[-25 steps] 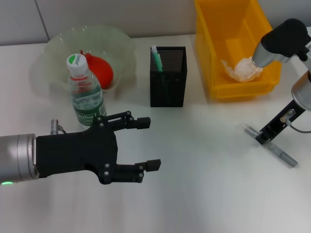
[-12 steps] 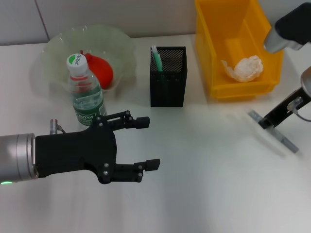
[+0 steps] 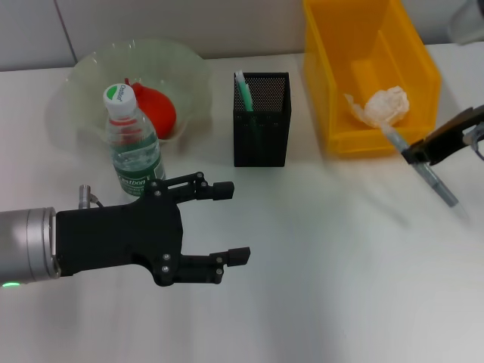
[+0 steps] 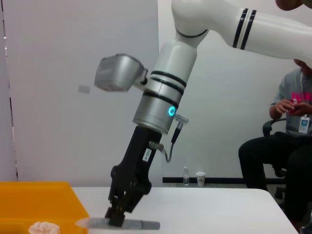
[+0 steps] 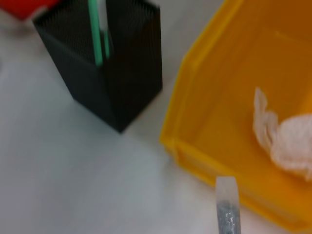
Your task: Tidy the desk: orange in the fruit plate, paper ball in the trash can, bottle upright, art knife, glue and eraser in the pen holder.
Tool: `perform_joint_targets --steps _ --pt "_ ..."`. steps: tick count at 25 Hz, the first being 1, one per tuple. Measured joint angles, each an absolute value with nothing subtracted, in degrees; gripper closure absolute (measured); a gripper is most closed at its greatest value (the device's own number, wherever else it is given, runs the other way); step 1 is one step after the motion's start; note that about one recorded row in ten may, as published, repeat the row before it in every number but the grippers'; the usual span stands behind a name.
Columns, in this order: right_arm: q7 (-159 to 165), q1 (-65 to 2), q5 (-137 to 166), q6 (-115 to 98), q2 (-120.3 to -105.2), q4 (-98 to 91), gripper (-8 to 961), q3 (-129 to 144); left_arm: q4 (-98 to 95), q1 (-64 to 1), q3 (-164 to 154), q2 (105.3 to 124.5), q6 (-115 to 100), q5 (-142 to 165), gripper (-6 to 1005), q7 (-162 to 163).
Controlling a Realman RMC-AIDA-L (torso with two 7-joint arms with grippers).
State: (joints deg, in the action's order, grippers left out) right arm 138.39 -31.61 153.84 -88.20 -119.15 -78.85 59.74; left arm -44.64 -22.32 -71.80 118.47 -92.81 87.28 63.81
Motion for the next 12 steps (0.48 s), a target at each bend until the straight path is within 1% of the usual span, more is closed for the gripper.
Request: perform_joint_targets --steps 12 --pt "134.72 -23.15 140.25 -84.51 -119.11 -92.09 834 59.52 -44.65 -22.33 -71.65 118.47 -92.81 87.28 172 63.81"
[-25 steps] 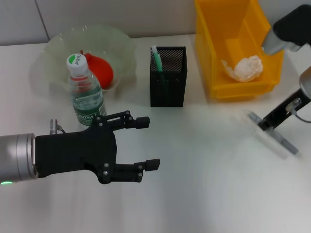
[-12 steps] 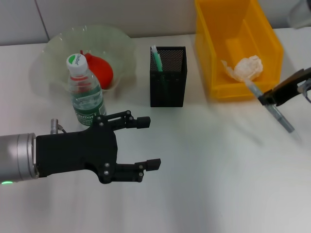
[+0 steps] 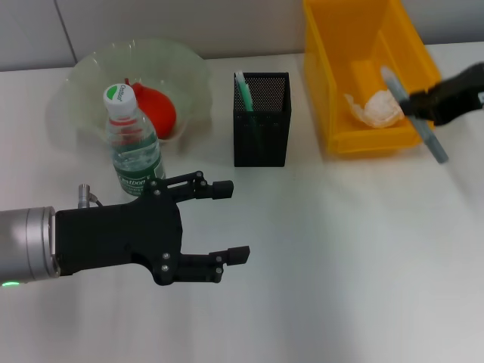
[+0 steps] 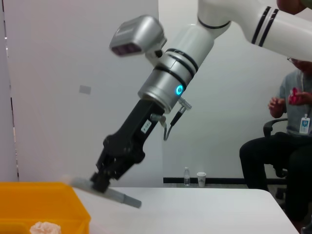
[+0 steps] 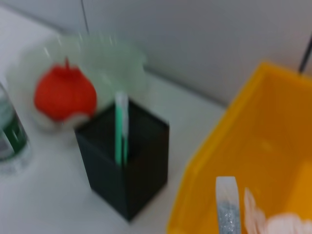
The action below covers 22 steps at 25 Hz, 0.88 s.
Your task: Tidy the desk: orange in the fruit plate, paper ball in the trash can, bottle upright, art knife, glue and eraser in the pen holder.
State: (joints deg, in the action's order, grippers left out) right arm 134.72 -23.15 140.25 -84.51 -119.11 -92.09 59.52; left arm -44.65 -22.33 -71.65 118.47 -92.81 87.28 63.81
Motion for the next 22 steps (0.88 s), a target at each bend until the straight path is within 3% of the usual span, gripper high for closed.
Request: perform_joint_targets --steps 11,22 --pt "121.42 -17.13 114.47 -81.06 -119.37 -93.21 833 53.16 -44.65 -22.35 -71.75 118.56 -92.81 87.28 172 63.81" --pt "101.45 -16.45 92.98 -81.41 -119.08 -77.06 834 47.39 -44.65 -22.16 -72.07 118.64 -92.84 87.08 172 63.81"
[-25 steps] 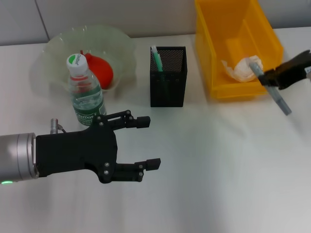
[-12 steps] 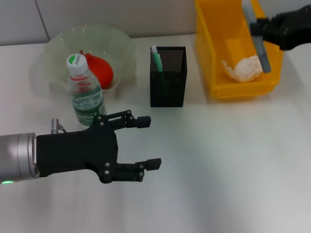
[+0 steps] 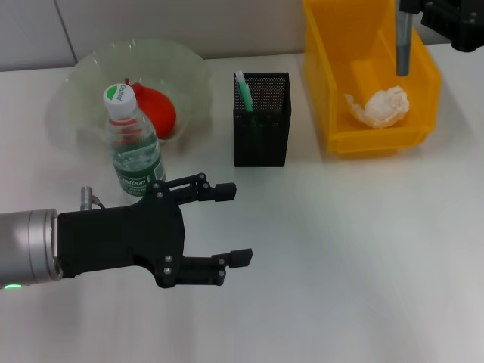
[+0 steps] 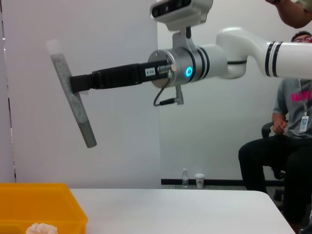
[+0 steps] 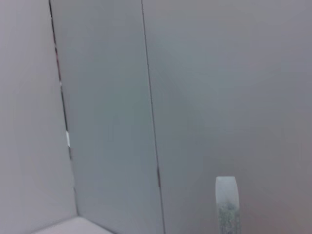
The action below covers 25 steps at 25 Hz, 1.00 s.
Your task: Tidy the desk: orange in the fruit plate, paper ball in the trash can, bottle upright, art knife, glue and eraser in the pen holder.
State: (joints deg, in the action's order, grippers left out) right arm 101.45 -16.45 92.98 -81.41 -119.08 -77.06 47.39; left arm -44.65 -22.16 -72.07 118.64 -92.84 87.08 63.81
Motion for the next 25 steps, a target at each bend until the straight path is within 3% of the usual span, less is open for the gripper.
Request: perform_joint_targets --steps 6,17,25 --pt "94.21 -19.04 89.43 -82.48 -118.46 -66.78 834 45.69 -44.64 -22.14 -71.96 118.65 -92.89 87.0 172 63.81" --pt "89.14 -28.95 89.62 -81.57 -114.12 -48.12 835 45.57 -44.64 -22.28 -71.82 118.65 -92.9 86.88 172 63.81" --pt "87.39 -34.62 92.72 -77.57 -113.56 -42.29 831 46.3 -44.2 -22.57 -72.15 118.65 -92.69 86.49 172 63.1"
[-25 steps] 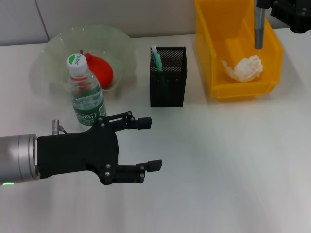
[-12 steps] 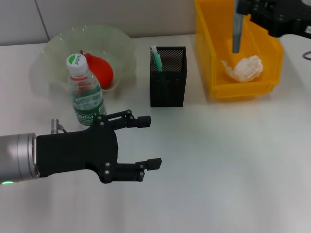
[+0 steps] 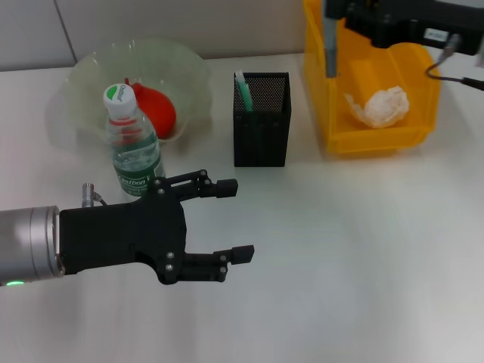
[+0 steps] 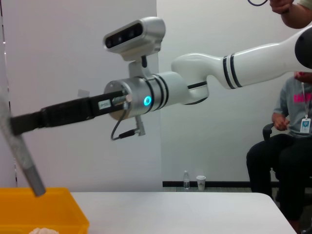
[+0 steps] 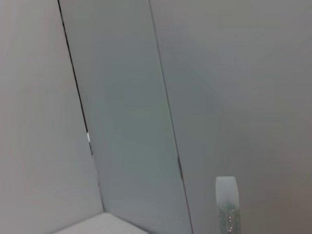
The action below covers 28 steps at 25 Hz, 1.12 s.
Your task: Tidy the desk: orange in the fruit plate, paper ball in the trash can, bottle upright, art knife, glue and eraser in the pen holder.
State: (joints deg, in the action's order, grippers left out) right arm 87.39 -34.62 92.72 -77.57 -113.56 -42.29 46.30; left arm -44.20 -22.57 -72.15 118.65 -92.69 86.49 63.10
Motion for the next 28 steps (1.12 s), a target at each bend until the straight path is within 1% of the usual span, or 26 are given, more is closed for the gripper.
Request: perform_joint_targets --steps 4,9,11,16,22,24,28 --pt "84.63 -38.07 95.39 -75.54 -113.89 -38.1 823 46.36 -44.04 -22.69 -72.16 118.71 -92.65 86.23 172 62.58" --pt "82.25 -39.81 95.79 -74.38 -114.35 -35.29 813 46.42 -44.03 -22.68 -72.16 118.74 -92.67 85.59 172 62.46" --pt "80.72 -40.37 95.8 -73.58 -114.79 -34.47 809 46.42 -44.03 -22.68 -72.16 118.74 -92.68 85.59 172 62.45" --pt "76.89 -40.73 95.76 -72.82 -116.05 -33.76 799 46.35 -44.03 -22.67 -72.16 118.74 -92.77 85.54 172 62.36" --pt "71.9 -40.62 95.31 -72.43 -117.09 -32.64 788 45.68 -44.03 -22.67 -72.16 118.74 -92.87 85.51 172 62.27" --pt "71.32 -40.54 95.24 -71.98 -117.34 -32.56 784 45.64 -44.03 -22.61 -72.16 118.74 -92.89 85.5 172 61.91" --pt "71.22 -40.81 95.06 -70.54 -117.38 -32.0 776 45.56 -44.03 -22.42 -72.16 118.74 -92.9 85.42 172 61.77"
